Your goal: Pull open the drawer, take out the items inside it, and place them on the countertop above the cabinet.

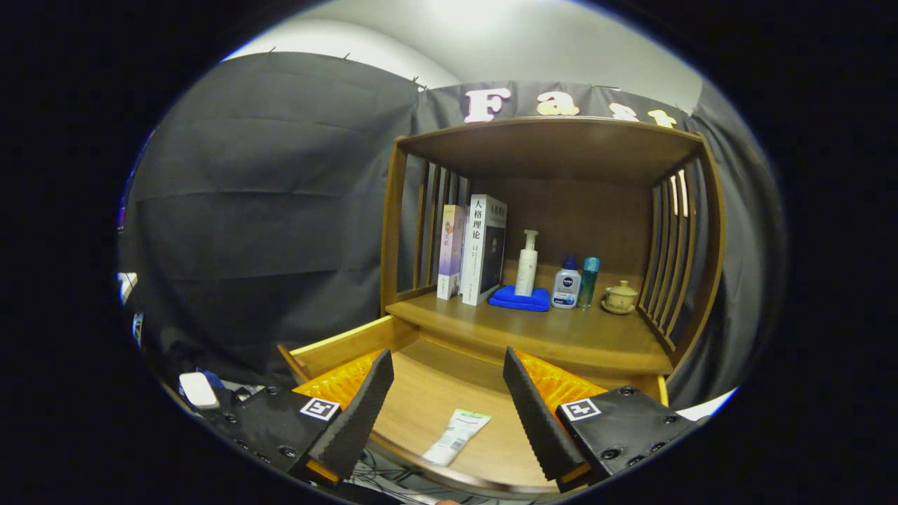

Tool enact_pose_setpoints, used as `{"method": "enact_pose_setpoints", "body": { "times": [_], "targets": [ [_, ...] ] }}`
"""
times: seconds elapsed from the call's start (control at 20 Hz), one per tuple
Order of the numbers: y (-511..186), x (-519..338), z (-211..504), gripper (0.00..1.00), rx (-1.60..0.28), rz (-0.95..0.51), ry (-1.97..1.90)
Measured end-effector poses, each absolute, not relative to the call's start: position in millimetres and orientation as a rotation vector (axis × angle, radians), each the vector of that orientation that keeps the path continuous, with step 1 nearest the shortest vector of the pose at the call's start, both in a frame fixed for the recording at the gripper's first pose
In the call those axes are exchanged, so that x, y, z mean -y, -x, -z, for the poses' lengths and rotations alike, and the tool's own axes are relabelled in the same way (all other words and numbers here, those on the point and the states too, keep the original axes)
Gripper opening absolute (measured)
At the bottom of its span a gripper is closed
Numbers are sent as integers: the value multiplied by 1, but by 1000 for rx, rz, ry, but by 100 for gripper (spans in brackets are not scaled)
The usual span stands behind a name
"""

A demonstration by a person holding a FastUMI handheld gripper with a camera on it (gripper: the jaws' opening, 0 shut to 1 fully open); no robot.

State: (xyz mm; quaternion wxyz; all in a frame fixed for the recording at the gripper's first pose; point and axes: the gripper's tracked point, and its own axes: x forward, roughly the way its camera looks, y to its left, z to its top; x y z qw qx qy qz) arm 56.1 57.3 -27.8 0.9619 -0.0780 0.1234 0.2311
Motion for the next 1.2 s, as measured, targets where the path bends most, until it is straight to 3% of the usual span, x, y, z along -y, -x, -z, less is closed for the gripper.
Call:
{"method": "enact_pose_setpoints", "body": {
  "times": [0.25, 0.55, 1.2],
  "targets": [
    [-104, -58, 25, 98, -336, -539, 196],
    [-127, -61, 67, 98, -564, -644, 293],
    [-98, -56, 184, 98, -1004, -756, 518]
  ]
}}
